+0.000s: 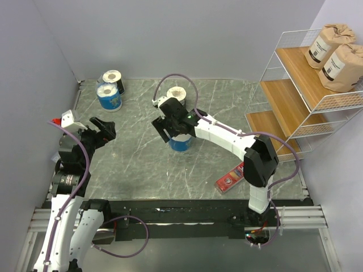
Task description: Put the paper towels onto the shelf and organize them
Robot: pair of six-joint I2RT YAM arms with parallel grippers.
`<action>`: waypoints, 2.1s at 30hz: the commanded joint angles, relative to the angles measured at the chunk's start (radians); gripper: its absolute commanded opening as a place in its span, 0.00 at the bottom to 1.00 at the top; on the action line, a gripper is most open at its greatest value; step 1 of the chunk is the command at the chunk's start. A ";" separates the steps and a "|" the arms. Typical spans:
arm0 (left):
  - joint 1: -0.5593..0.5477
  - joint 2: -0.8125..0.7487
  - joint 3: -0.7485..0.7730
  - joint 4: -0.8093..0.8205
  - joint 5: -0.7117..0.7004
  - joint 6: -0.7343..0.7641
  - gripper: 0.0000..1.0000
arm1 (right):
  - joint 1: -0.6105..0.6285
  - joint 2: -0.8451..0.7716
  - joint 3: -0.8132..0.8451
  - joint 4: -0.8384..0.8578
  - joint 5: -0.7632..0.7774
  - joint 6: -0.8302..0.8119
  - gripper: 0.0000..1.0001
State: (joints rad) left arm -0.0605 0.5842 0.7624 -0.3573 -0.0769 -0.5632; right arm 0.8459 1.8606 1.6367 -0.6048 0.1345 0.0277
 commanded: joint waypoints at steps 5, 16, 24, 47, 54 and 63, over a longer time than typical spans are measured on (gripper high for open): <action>-0.002 -0.001 0.015 0.015 -0.012 -0.004 0.96 | 0.010 0.037 0.041 -0.023 0.047 0.005 0.83; -0.002 0.000 0.015 0.015 -0.014 -0.001 0.96 | 0.021 0.071 0.022 -0.029 0.076 0.046 0.81; -0.002 0.000 0.014 0.015 -0.015 -0.001 0.96 | 0.019 0.100 0.029 -0.018 0.097 0.034 0.80; -0.002 -0.003 0.015 0.014 -0.021 -0.001 0.96 | 0.018 0.108 -0.014 -0.019 0.181 -0.077 0.50; -0.002 -0.001 0.015 0.014 -0.020 -0.001 0.96 | -0.002 -0.043 -0.048 -0.088 0.309 -0.152 0.44; -0.002 -0.006 0.015 0.014 -0.018 -0.001 0.97 | -0.109 -0.240 0.009 -0.253 0.589 -0.250 0.44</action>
State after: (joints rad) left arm -0.0605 0.5850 0.7624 -0.3580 -0.0853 -0.5636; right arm 0.8047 1.7649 1.5784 -0.7933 0.5091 -0.1539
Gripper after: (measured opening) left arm 0.967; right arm 0.543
